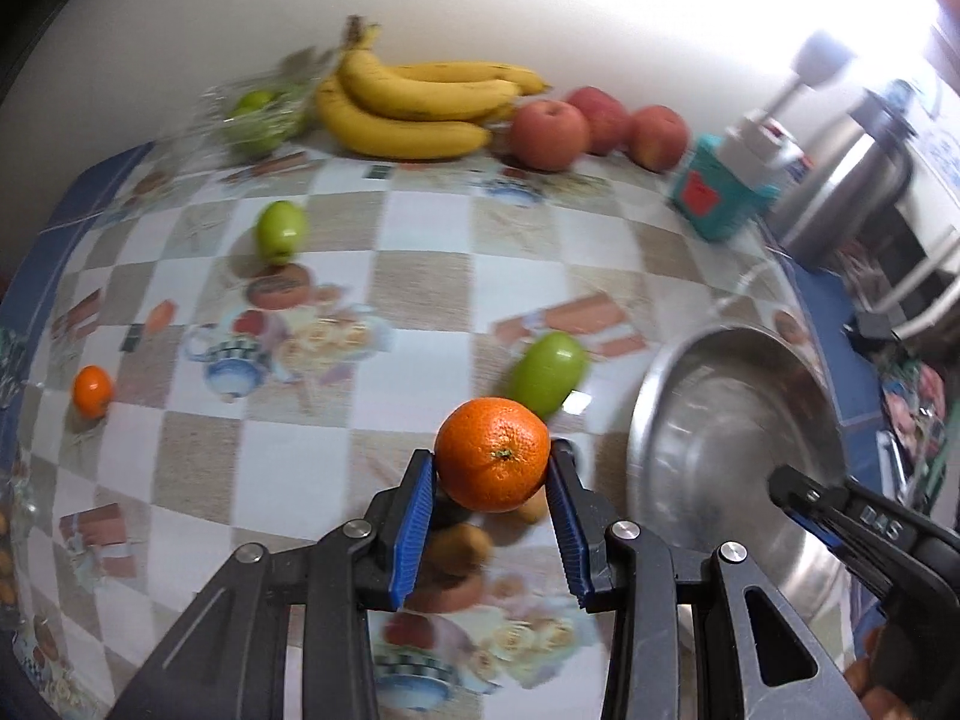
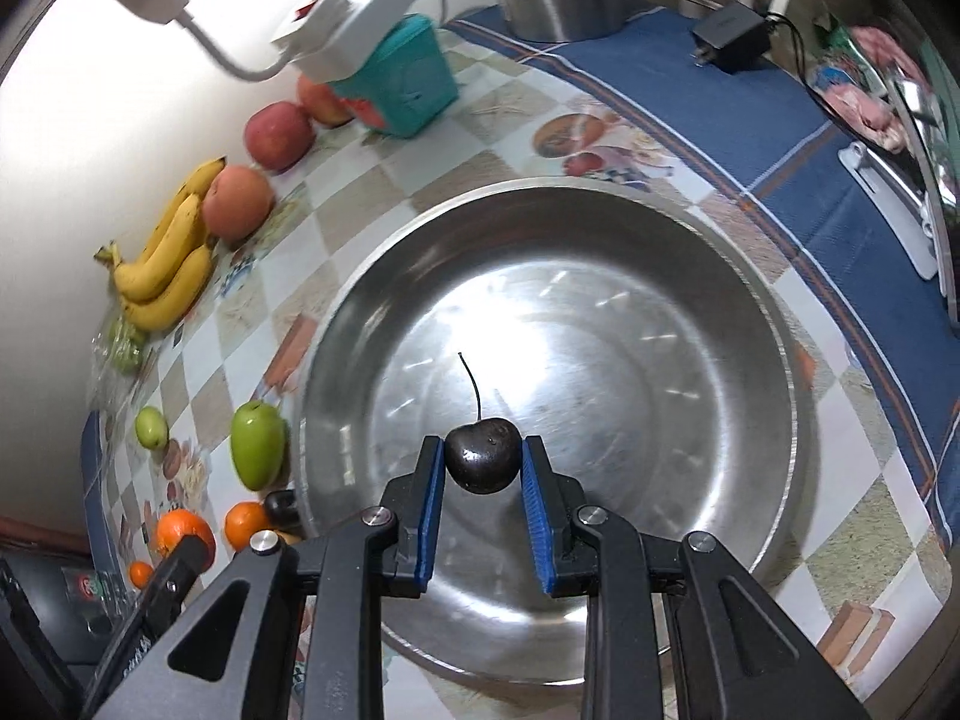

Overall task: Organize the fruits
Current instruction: 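Carry the plum and tangerine over the steel tray with both grippers, then release the plum and tangerine into the steel tray, opening both grippers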

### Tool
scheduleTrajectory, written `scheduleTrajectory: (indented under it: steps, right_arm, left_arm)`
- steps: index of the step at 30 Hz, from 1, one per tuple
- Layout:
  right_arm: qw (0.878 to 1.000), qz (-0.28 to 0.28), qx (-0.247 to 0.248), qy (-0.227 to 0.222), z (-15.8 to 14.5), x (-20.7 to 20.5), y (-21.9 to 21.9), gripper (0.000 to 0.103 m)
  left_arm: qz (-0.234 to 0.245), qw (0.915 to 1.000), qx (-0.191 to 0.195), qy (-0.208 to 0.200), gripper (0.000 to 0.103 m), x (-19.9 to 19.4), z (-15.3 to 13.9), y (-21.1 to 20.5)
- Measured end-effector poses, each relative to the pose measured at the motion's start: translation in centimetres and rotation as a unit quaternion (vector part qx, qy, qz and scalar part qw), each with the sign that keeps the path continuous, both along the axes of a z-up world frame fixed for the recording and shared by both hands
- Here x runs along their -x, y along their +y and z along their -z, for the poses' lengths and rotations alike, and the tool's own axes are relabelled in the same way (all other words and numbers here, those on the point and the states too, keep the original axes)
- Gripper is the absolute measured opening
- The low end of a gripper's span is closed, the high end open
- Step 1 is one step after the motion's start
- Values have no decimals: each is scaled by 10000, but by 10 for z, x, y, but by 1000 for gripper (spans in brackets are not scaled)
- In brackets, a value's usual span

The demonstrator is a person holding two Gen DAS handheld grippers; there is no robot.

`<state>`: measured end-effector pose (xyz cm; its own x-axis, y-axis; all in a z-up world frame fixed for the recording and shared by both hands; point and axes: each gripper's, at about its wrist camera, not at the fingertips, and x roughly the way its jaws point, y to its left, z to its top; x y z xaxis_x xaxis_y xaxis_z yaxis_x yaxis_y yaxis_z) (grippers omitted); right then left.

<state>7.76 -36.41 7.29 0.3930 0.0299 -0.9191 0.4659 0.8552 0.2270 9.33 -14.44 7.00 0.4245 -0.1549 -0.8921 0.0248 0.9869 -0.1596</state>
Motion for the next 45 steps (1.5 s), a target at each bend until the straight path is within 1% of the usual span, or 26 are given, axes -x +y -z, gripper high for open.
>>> scheduleTrajectory:
  steps: [4,8,13,16,19,21,26,42,44,45]
  right_arm:
    - [9998,208,-44,1,2,4,-14,27]
    - [9990,434,-61,-23,3,8,-28,27]
    - [9972,733,-78,-99,2,15,-41,27]
    - [9961,864,-43,-164,-2,19,-46,27]
    - [9960,879,21,-164,-3,19,-47,27]
    - [9962,863,-7,-145,-1,20,-46,27]
    - [9965,833,-36,-43,4,18,-46,28]
    - [9969,733,-69,274,17,13,-43,28]
    - [9969,727,-61,294,17,13,-43,28]
    - [9969,726,-52,304,17,12,-43,33]
  left_arm:
    - [390,9992,48,-83,40,5,-3,-26]
    - [818,9965,117,-148,40,11,-5,-52]
    - [1335,9903,-46,-391,41,19,-5,-84]
    - [1610,9854,-34,-547,41,23,-3,-99]
    - [1807,9817,-44,-605,41,24,2,-109]
    - [1879,9804,-92,-588,41,24,9,-114]
    - [1854,9814,-69,-493,41,23,18,-115]
    - [1835,9816,-72,-524,42,21,20,-115]
    - [1831,9817,-74,-522,42,21,20,-115]
    - [1824,9818,-72,-521,43,21,20,-115]
